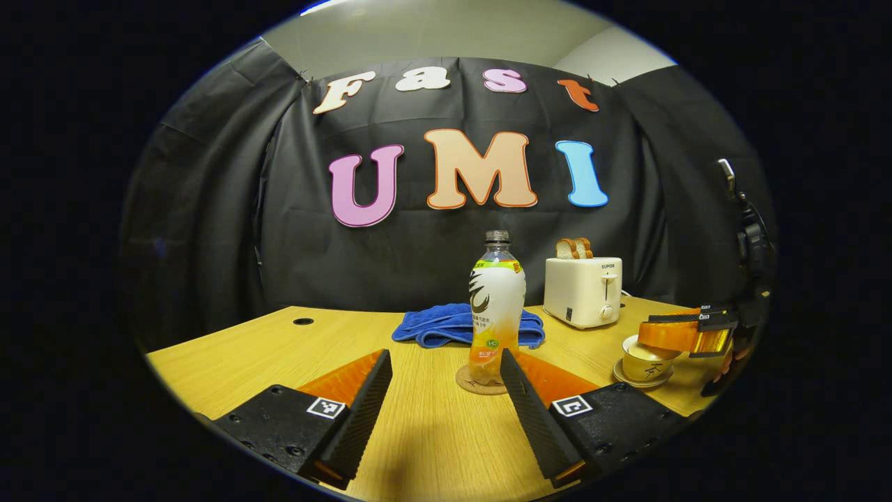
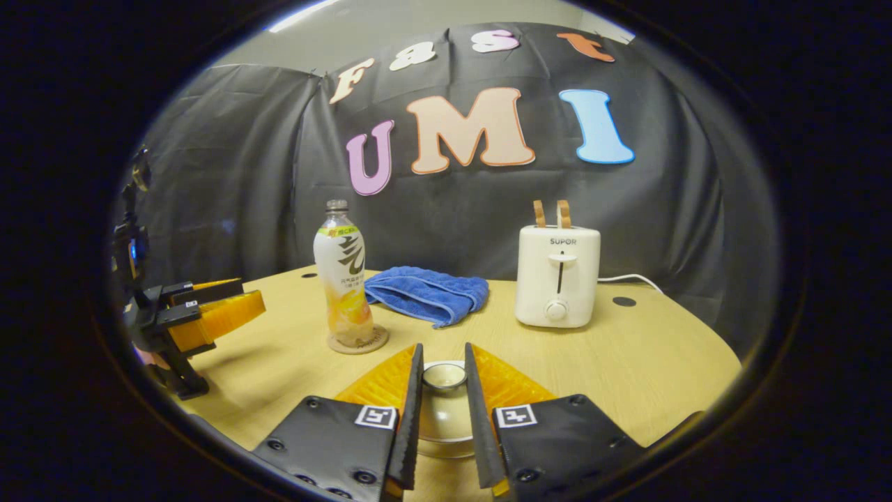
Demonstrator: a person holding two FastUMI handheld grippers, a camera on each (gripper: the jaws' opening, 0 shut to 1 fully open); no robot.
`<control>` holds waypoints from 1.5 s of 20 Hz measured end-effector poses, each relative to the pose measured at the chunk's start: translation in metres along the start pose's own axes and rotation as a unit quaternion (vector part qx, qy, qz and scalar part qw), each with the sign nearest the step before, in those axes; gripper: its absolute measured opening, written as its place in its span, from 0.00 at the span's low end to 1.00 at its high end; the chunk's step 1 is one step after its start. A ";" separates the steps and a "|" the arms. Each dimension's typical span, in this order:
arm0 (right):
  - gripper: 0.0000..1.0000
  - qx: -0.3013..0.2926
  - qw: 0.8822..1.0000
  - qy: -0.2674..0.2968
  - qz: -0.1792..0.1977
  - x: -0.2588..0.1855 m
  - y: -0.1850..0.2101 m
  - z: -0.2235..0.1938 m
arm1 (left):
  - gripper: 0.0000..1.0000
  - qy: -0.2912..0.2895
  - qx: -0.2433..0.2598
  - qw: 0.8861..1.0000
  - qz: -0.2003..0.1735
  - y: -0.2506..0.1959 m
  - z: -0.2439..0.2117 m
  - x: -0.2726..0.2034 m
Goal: Open the teacup lid with one hand, grasp the water bottle and pour water into the teacup with the other hand; after pouring, place the water bottle on the coaster and then close the teacup lid.
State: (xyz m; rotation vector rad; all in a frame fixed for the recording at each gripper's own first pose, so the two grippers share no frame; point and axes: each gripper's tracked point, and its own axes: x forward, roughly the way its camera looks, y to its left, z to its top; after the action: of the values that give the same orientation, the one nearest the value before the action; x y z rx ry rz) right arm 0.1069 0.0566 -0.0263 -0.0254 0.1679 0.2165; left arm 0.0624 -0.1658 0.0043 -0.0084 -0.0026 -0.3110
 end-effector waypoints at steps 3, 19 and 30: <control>0.49 0.002 1.000 -0.008 -0.006 -0.002 -0.001 0.002 | 0.92 0.000 0.000 1.000 0.000 0.000 0.000 0.000; 0.94 0.007 0.996 -0.083 -0.037 -0.045 -0.011 0.018 | 0.92 0.001 0.001 1.000 0.013 0.004 0.000 -0.004; 0.94 0.011 0.992 -0.085 -0.095 -0.071 -0.032 0.015 | 0.92 0.000 0.001 0.999 0.035 0.011 0.001 -0.018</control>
State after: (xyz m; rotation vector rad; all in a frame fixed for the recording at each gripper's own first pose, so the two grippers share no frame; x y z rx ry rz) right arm 0.0476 0.0111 0.0009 -0.0004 -0.0022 0.0253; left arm 0.0490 -0.1498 0.0050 -0.0056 -0.0019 -0.2401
